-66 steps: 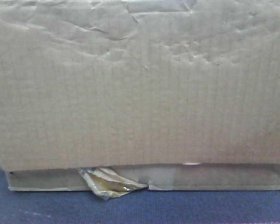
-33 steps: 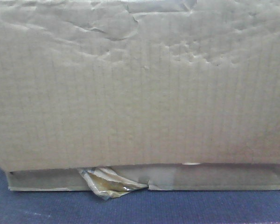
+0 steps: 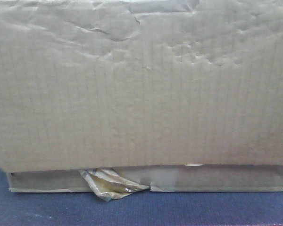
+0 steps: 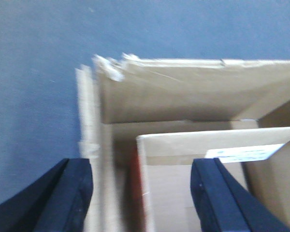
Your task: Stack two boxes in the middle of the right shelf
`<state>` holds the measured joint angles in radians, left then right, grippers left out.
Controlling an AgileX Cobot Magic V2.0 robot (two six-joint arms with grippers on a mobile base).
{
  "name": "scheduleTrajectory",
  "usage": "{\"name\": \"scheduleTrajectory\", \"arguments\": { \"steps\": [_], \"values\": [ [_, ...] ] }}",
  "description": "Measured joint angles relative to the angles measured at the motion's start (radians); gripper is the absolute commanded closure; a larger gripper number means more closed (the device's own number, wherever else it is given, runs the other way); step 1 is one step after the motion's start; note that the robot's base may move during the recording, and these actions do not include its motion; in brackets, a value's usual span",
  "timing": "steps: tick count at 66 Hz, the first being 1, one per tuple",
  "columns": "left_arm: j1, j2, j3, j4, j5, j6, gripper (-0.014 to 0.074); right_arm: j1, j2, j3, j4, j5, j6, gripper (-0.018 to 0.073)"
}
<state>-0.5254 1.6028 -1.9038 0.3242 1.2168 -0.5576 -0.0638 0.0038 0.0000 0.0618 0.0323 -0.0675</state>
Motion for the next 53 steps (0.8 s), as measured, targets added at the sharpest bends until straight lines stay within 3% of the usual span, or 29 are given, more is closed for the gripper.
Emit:
{"name": "scheduleTrajectory", "arguments": {
  "steps": [13, 34, 53],
  "values": [
    [0.060, -0.022, 0.120, -0.064, 0.006, 0.024, 0.0246, 0.000, 0.000, 0.000, 0.000, 0.000, 0.000, 0.0720],
    [0.067, -0.022, 0.315, -0.113, 0.008, 0.026, 0.0246, 0.000, 0.000, 0.000, 0.000, 0.000, 0.000, 0.0720],
    [0.067, -0.022, 0.361, -0.137, 0.008, 0.049, 0.0246, 0.000, 0.000, 0.000, 0.000, 0.000, 0.000, 0.0720]
  ]
}}
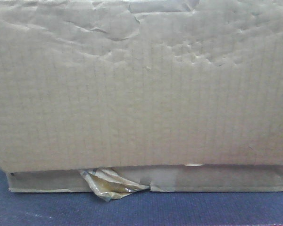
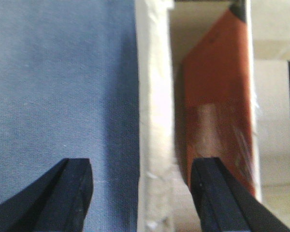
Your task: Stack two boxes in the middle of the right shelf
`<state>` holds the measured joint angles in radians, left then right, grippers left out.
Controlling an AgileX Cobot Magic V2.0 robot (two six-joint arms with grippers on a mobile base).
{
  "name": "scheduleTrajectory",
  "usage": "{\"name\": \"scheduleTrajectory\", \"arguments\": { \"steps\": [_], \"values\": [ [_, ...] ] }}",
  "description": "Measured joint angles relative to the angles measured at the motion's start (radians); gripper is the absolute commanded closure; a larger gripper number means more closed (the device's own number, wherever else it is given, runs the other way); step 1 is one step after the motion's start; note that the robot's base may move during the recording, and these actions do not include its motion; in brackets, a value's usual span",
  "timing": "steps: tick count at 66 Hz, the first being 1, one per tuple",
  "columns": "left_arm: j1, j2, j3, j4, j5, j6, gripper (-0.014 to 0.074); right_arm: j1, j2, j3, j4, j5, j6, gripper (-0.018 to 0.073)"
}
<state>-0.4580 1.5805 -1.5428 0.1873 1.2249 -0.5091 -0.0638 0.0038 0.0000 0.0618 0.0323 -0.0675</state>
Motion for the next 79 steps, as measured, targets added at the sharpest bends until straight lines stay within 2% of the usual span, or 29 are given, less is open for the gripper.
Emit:
{"name": "scheduleTrajectory", "arguments": {
  "steps": [68, 79],
  "values": [
    [0.015, 0.030, 0.044, -0.016, -0.002, 0.011, 0.0246, 0.000, 0.000, 0.000, 0.000, 0.000, 0.000, 0.0720],
    [0.015, 0.031, 0.046, -0.018, -0.002, 0.011, 0.0246, 0.000, 0.000, 0.000, 0.000, -0.054, 0.000, 0.0720]
  ]
}}
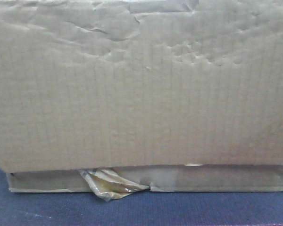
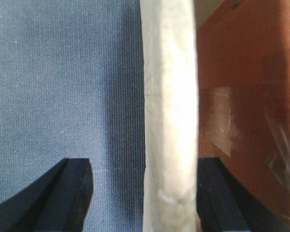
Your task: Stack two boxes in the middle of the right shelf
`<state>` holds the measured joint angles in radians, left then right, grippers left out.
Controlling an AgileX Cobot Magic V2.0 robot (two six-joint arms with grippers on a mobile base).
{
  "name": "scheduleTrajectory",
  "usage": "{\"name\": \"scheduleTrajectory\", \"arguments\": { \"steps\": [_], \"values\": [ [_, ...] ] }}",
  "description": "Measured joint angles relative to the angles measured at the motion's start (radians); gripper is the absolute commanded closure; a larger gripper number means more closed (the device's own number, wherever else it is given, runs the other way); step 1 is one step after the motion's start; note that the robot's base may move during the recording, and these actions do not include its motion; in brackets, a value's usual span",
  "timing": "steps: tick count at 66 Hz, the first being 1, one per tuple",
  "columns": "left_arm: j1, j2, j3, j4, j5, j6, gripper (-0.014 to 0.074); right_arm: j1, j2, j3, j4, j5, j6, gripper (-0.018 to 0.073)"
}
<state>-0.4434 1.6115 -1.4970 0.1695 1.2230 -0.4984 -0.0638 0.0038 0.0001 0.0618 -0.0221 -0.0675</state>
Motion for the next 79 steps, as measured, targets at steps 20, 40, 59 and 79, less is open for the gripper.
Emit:
{"name": "scheduleTrajectory", "arguments": {
  "steps": [20, 40, 59, 79],
  "values": [
    [0.000, 0.000, 0.000, 0.000, 0.000, 0.000, 0.0246, 0.000, -0.002, -0.008, 0.000, -0.058, 0.000, 0.0720],
    [0.000, 0.000, 0.000, -0.004, 0.000, 0.000, 0.0246, 0.000, 0.153, -0.402, 0.000, 0.300, 0.008, 0.0720],
    [0.000, 0.000, 0.000, -0.004, 0.000, 0.000, 0.0246, 0.000, 0.554, -0.682, 0.000, 0.659, 0.008, 0.0720],
    [0.000, 0.000, 0.000, -0.004, 0.000, 0.000, 0.0246, 0.000, 0.836, -0.786, 0.008, 0.762, 0.030, 0.0720]
  ]
}}
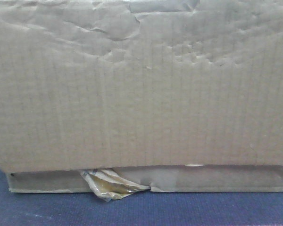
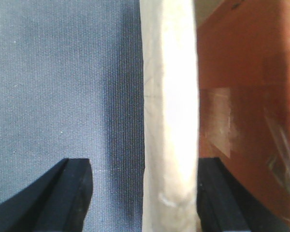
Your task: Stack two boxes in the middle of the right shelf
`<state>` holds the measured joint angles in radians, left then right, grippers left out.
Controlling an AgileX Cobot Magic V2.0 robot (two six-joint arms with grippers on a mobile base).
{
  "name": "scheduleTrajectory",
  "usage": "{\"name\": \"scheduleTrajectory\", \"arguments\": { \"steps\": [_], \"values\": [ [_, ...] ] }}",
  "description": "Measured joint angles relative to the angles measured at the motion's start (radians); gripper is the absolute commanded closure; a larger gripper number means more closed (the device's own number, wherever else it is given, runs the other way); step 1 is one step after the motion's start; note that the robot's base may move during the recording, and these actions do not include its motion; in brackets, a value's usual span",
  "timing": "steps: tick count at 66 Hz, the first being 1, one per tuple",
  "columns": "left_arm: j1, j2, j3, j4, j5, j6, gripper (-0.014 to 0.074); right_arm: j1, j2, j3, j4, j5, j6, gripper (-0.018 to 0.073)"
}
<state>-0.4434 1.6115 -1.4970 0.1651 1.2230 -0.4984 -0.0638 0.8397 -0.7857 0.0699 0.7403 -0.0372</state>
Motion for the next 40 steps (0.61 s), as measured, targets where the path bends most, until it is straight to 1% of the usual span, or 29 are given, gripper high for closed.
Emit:
{"name": "scheduleTrajectory", "arguments": {
  "steps": [4, 9, 14, 22, 29, 35, 40],
  "values": [
    [0.000, 0.000, 0.000, 0.000, 0.000, 0.000, 0.0246, 0.000, 0.054, -0.025, 0.001, 0.024, 0.029, 0.0720],
    [0.000, 0.000, 0.000, 0.000, 0.000, 0.000, 0.0246, 0.000, 0.134, -0.082, 0.004, 0.096, 0.060, 0.0718],
    [0.000, 0.000, 0.000, 0.000, 0.000, 0.000, 0.0246, 0.000, 0.220, -0.161, 0.005, 0.177, 0.092, 0.0711],
    [0.000, 0.000, 0.000, 0.000, 0.000, 0.000, 0.0246, 0.003, 0.331, -0.309, 0.002, 0.266, 0.149, 0.0711],
    [0.000, 0.000, 0.000, -0.002, 0.000, 0.000, 0.0246, 0.044, 0.391, -0.414, -0.046, 0.322, 0.215, 0.0711],
    [0.000, 0.000, 0.000, -0.002, 0.000, 0.000, 0.0246, 0.097, 0.424, -0.490, -0.098, 0.374, 0.271, 0.0711],
    [0.000, 0.000, 0.000, -0.002, 0.000, 0.000, 0.0246, 0.150, 0.450, -0.550, -0.114, 0.415, 0.293, 0.0711]
  ]
}}
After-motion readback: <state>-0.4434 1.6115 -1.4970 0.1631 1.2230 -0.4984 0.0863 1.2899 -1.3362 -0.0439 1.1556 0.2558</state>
